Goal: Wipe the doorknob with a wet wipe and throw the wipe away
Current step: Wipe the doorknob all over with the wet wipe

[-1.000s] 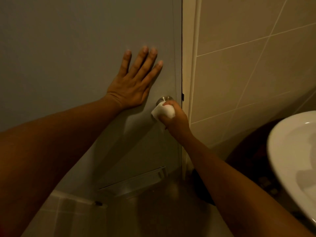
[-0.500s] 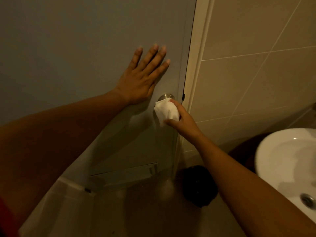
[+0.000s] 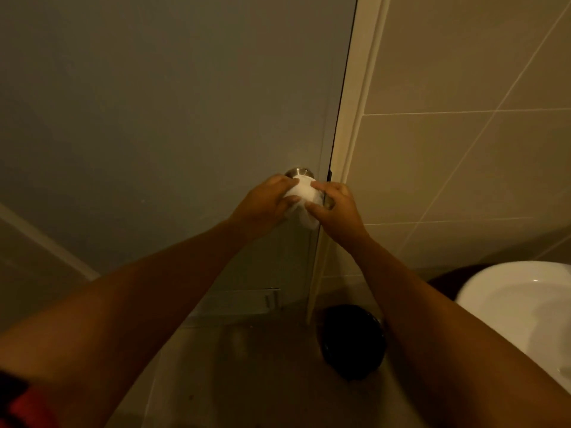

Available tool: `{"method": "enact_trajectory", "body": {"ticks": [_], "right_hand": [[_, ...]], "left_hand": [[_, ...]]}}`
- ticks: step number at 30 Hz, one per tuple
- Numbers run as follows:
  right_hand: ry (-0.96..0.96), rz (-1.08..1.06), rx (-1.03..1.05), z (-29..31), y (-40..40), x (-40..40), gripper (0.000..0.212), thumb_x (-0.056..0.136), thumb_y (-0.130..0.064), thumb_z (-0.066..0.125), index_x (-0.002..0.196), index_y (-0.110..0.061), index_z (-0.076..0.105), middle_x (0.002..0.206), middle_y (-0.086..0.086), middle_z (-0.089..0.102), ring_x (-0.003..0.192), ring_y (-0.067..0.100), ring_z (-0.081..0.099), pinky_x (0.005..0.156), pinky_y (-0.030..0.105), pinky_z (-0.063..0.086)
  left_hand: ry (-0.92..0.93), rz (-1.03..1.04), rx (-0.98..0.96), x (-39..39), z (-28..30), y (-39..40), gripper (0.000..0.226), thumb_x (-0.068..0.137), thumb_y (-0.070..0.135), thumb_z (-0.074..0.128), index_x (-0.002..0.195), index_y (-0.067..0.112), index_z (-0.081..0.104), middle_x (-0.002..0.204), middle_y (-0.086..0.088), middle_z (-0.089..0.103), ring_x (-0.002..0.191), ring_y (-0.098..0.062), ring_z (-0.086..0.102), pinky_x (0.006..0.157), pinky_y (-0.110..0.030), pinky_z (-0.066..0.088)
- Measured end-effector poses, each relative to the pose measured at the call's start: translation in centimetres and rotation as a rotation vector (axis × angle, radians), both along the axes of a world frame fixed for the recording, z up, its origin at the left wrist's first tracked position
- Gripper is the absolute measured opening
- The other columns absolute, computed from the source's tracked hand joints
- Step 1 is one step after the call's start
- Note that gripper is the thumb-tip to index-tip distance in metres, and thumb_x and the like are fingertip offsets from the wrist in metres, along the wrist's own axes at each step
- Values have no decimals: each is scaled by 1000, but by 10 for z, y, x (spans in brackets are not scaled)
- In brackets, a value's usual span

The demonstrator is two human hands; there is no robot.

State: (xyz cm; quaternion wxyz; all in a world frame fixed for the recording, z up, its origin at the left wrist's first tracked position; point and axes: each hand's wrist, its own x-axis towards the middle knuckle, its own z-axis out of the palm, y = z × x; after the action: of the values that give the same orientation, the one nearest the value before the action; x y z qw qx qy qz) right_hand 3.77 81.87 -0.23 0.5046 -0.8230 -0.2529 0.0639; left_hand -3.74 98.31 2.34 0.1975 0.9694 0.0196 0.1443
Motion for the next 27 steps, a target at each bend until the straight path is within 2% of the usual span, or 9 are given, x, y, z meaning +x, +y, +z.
{"method": "enact_trajectory", "body": {"ticks": [3,6,8,11,14,17,22,25,27], "right_hand": [[-116,-39,9,0,-3,2,47,83,-25,73,127,-15,59,121,8,51,110,22,51,94,31,49],[-172,-31,61,3,-4,1,33,84,-19,73,115,-8,68,108,9,63,91,13,57,80,13,47],[-147,-20,78,6,-5,-1,27,86,-15,70,112,-7,70,107,10,68,89,12,59,77,7,45],[74,-36,147,11,-8,-1,24,86,-2,65,109,-6,71,109,10,69,96,17,63,88,24,55],[162,-47,116,16,-15,5,28,86,3,58,107,-9,71,112,7,67,106,23,62,93,37,55],[12,-14,-4,24,-22,14,27,90,-3,57,113,-12,70,117,8,67,107,23,63,97,38,53],[-375,75,-182,56,-20,31,40,89,1,49,126,-8,62,125,12,64,114,25,60,101,29,45],[-492,79,-161,77,-14,41,42,86,6,48,125,-5,60,121,15,63,110,27,61,99,34,49],[-519,11,-63,89,-9,47,37,85,7,48,117,-6,62,110,12,63,99,23,62,92,36,53]], "left_hand": [[-11,72,-150,-4,0,-3,40,97,29,51,134,15,54,126,-8,60,111,-20,58,86,-20,39],[-22,107,-302,-8,-5,-6,39,94,26,56,132,16,57,121,-5,66,102,-16,63,78,-11,41],[-16,166,-424,-8,-7,-8,41,93,25,58,132,16,56,120,-6,67,101,-17,65,79,-15,47],[-13,170,-507,-3,-9,-14,44,93,24,58,136,16,51,125,-8,63,108,-20,64,84,-22,49],[39,85,-421,2,-10,-17,55,93,36,56,143,20,40,133,-8,53,108,-12,55,79,-12,45],[96,72,-295,13,-16,-17,60,88,49,57,141,26,40,133,-11,51,112,-22,56,87,-28,51],[52,179,-199,27,-23,-38,52,88,38,61,136,24,46,135,-16,45,114,-31,53,92,-34,46],[-26,283,-344,31,-28,-51,52,89,36,62,137,23,47,137,-16,43,118,-32,51,98,-37,46],[-87,332,-495,34,-30,-56,45,86,33,65,128,23,54,130,-13,49,110,-28,55,87,-30,47]]}}
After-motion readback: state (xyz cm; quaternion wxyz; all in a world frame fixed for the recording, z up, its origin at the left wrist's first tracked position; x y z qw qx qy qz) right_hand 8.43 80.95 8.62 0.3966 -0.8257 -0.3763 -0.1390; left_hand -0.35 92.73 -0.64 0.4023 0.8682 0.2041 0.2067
